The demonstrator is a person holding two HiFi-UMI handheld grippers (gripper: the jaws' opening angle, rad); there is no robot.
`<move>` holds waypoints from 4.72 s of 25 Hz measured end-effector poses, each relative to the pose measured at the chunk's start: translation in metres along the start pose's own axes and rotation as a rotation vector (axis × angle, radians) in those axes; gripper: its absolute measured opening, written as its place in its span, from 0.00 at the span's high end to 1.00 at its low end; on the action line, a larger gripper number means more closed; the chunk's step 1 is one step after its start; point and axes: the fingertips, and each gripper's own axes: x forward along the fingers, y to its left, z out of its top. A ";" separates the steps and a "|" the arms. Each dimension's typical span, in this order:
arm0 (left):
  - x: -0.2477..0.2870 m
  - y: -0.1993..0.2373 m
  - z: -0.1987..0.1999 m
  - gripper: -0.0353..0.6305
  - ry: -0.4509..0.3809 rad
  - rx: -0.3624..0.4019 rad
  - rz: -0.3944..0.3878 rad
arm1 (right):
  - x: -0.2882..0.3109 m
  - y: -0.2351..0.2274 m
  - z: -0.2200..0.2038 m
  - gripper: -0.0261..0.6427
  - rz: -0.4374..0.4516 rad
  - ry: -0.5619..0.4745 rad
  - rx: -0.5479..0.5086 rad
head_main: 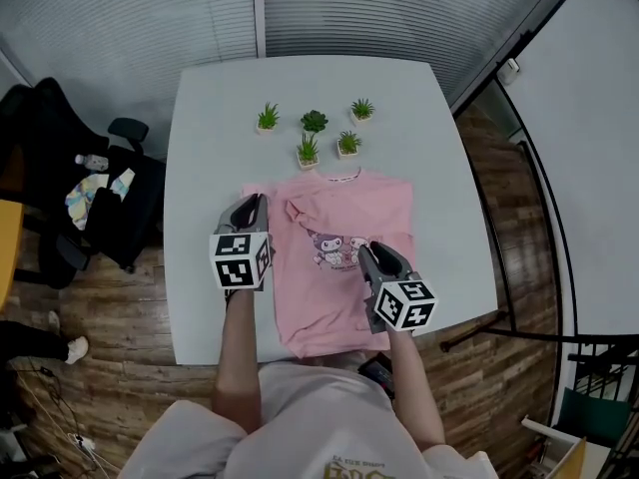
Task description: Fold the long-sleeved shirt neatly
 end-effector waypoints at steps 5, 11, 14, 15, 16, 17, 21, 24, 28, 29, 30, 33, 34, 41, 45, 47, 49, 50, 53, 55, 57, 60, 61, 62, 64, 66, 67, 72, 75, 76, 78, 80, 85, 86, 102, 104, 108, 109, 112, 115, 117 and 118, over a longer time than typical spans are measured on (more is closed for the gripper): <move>-0.002 -0.014 0.007 0.90 -0.003 0.012 -0.020 | -0.004 -0.001 0.008 0.79 0.012 -0.014 -0.001; 0.006 -0.038 0.027 0.90 -0.035 0.027 -0.047 | -0.010 -0.015 0.019 0.79 0.022 -0.032 -0.007; 0.010 -0.053 0.035 0.90 -0.036 0.040 -0.065 | -0.013 -0.023 0.027 0.79 0.022 -0.043 -0.005; 0.012 -0.058 0.035 0.90 -0.029 0.046 -0.070 | -0.014 -0.026 0.029 0.79 0.023 -0.047 -0.004; 0.014 -0.064 0.036 0.90 -0.021 0.052 -0.077 | -0.016 -0.029 0.030 0.79 0.024 -0.049 -0.002; 0.015 -0.069 0.036 0.90 -0.016 0.057 -0.083 | -0.016 -0.031 0.032 0.79 0.026 -0.051 0.000; 0.021 -0.090 0.042 0.90 -0.007 0.081 -0.103 | -0.016 -0.042 0.038 0.79 0.037 -0.057 0.010; 0.025 -0.105 0.046 0.90 -0.007 0.099 -0.115 | -0.016 -0.050 0.041 0.79 0.047 -0.064 0.019; 0.032 -0.131 0.049 0.90 -0.011 0.115 -0.133 | -0.017 -0.059 0.044 0.79 0.058 -0.067 0.025; 0.034 -0.137 0.049 0.90 -0.009 0.117 -0.137 | -0.017 -0.062 0.045 0.79 0.061 -0.067 0.026; 0.037 -0.143 0.048 0.90 -0.007 0.118 -0.139 | -0.018 -0.064 0.046 0.79 0.064 -0.066 0.026; 0.049 -0.159 0.040 0.90 0.006 0.121 -0.131 | -0.019 -0.074 0.048 0.79 0.072 -0.066 0.031; 0.053 -0.164 0.036 0.90 0.014 0.123 -0.127 | -0.020 -0.078 0.047 0.79 0.073 -0.065 0.036; 0.083 -0.192 0.007 0.90 0.063 0.132 -0.108 | -0.025 -0.107 0.039 0.79 0.084 -0.053 0.069; 0.096 -0.202 -0.007 0.89 0.088 0.142 -0.096 | -0.025 -0.120 0.036 0.79 0.094 -0.046 0.088; 0.101 -0.207 -0.012 0.89 0.097 0.151 -0.094 | -0.026 -0.125 0.034 0.79 0.100 -0.040 0.096; 0.108 -0.214 -0.019 0.89 0.112 0.166 -0.096 | -0.026 -0.130 0.032 0.79 0.107 -0.035 0.098; 0.112 -0.218 -0.025 0.89 0.121 0.174 -0.098 | -0.025 -0.132 0.030 0.79 0.109 -0.030 0.093; 0.125 -0.228 -0.040 0.89 0.149 0.194 -0.098 | -0.024 -0.137 0.025 0.79 0.118 -0.012 0.064; 0.133 -0.234 -0.050 0.89 0.169 0.215 -0.095 | -0.023 -0.140 0.021 0.79 0.128 -0.006 0.064; 0.141 -0.237 -0.062 0.89 0.197 0.242 -0.089 | -0.023 -0.144 0.019 0.79 0.135 -0.001 0.067; 0.153 -0.239 -0.078 0.89 0.239 0.284 -0.076 | -0.022 -0.150 0.014 0.79 0.140 0.010 0.066; 0.156 -0.240 -0.083 0.89 0.251 0.303 -0.074 | -0.023 -0.151 0.012 0.79 0.142 0.014 0.066; 0.159 -0.242 -0.088 0.89 0.262 0.331 -0.073 | -0.023 -0.153 0.011 0.79 0.144 0.016 0.066; 0.164 -0.246 -0.098 0.89 0.287 0.410 -0.074 | -0.024 -0.157 0.007 0.79 0.147 0.021 0.070; 0.167 -0.251 -0.109 0.89 0.318 0.486 -0.083 | -0.027 -0.161 0.004 0.79 0.147 0.025 0.074; 0.168 -0.255 -0.115 0.88 0.336 0.513 -0.092 | -0.028 -0.163 0.003 0.79 0.147 0.027 0.076; 0.172 -0.266 -0.131 0.76 0.379 0.540 -0.128 | -0.031 -0.169 0.000 0.79 0.154 0.032 0.079; 0.172 -0.270 -0.130 0.67 0.371 0.524 -0.135 | -0.030 -0.169 -0.001 0.79 0.168 0.035 0.077; 0.171 -0.271 -0.129 0.63 0.364 0.517 -0.137 | -0.030 -0.168 -0.001 0.79 0.175 0.035 0.076; 0.167 -0.270 -0.124 0.57 0.347 0.491 -0.128 | -0.031 -0.165 0.000 0.79 0.188 0.036 0.074; 0.164 -0.264 -0.122 0.52 0.341 0.457 -0.103 | -0.033 -0.162 0.000 0.79 0.201 0.037 0.071; 0.169 -0.259 -0.136 0.44 0.406 0.424 -0.121 | -0.036 -0.162 -0.003 0.79 0.214 0.040 0.060; 0.169 -0.266 -0.140 0.43 0.424 0.429 -0.156 | -0.037 -0.163 -0.003 0.79 0.214 0.040 0.060; 0.098 -0.292 -0.126 0.43 0.341 0.407 -0.315 | -0.061 -0.144 -0.005 0.79 0.166 -0.005 0.055; 0.086 -0.287 -0.121 0.43 0.320 0.391 -0.315 | -0.066 -0.139 -0.008 0.79 0.145 -0.012 0.061; 0.058 -0.274 -0.117 0.43 0.279 0.351 -0.308 | -0.081 -0.125 -0.021 0.79 0.117 -0.012 0.052; 0.050 -0.269 -0.119 0.43 0.277 0.344 -0.305 | -0.085 -0.120 -0.025 0.79 0.112 -0.013 0.052; 0.027 -0.257 -0.126 0.43 0.282 0.333 -0.296 | -0.097 -0.108 -0.033 0.79 0.100 -0.017 0.046; 0.007 -0.247 -0.131 0.44 0.283 0.327 -0.284 | -0.107 -0.101 -0.041 0.79 0.087 -0.017 0.043; -0.006 -0.241 -0.135 0.44 0.280 0.322 -0.276 | -0.113 -0.096 -0.048 0.79 0.082 -0.016 0.040; -0.012 -0.239 -0.137 0.44 0.280 0.319 -0.272 | -0.116 -0.093 -0.051 0.79 0.082 -0.016 0.038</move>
